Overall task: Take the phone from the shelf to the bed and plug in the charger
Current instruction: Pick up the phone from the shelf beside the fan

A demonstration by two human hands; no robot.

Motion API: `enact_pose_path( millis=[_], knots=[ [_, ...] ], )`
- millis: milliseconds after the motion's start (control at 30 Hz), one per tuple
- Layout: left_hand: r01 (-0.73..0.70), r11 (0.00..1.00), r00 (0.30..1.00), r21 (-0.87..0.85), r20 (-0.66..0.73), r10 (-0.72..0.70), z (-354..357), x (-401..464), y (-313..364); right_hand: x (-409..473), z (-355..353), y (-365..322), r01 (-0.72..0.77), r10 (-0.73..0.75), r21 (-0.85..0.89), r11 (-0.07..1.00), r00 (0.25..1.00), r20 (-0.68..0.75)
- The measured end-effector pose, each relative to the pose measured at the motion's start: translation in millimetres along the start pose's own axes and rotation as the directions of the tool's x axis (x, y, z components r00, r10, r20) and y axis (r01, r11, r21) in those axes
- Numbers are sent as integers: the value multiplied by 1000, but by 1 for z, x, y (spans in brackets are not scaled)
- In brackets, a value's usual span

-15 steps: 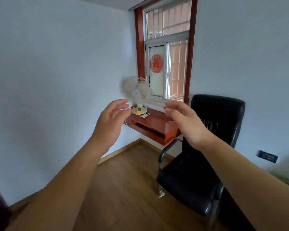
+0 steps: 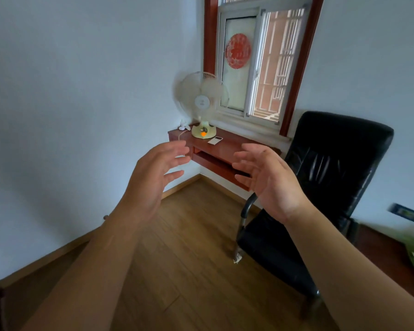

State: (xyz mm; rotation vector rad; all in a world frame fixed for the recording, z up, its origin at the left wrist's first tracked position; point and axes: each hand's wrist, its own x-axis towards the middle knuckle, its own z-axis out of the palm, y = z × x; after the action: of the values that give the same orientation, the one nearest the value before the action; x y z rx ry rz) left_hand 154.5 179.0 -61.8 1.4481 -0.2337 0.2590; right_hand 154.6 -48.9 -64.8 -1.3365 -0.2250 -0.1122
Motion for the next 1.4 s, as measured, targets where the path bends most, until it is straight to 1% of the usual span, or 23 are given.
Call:
enact_pose_path(
  millis=[100,233,367,533,667,800,900,1000,1100,1200,1300,1400],
  knots=[
    [55,993,998,-104,8,-54,-27,18,-13,20,20,11,-15,15,25,1000,1000,-4],
    [83,988,997,-129,18,-81,-51,42,-29,48,40,25,-19,19,6,1000,1000,-3],
    [111,980,994,-165,15,-110,-65,73,-48,81,50,49,-54,54,5,999,998,19],
    [149,979,989,-137,4,-149,-70,120,-79,135,43,84,-104,101,88,991,994,33],
    [179,973,983,-145,-20,-183,-70,172,-108,195,33,117,-127,122,119,985,991,50],
    [252,956,965,-148,-34,-259,-60,235,-141,269,22,144,-174,173,130,976,985,22],
    [314,936,944,-157,-48,-325,-47,286,-161,324,12,155,-220,217,116,969,976,35],
    [299,944,948,-136,-71,-311,-38,335,-174,373,2,162,-232,227,113,966,972,54],
    [280,948,952,-149,-81,-294,-34,374,-184,415,-5,169,-234,231,139,962,972,39],
    [283,945,950,-163,-85,-299,-37,404,-195,449,-5,180,-270,266,143,952,963,48],
    [297,933,941,-203,-102,-322,-45,439,-211,484,-6,192,-289,285,137,947,957,53],
    [338,902,926,-270,-75,-369,-57,477,-231,522,-6,208,-296,295,162,941,955,30]
  ],
)
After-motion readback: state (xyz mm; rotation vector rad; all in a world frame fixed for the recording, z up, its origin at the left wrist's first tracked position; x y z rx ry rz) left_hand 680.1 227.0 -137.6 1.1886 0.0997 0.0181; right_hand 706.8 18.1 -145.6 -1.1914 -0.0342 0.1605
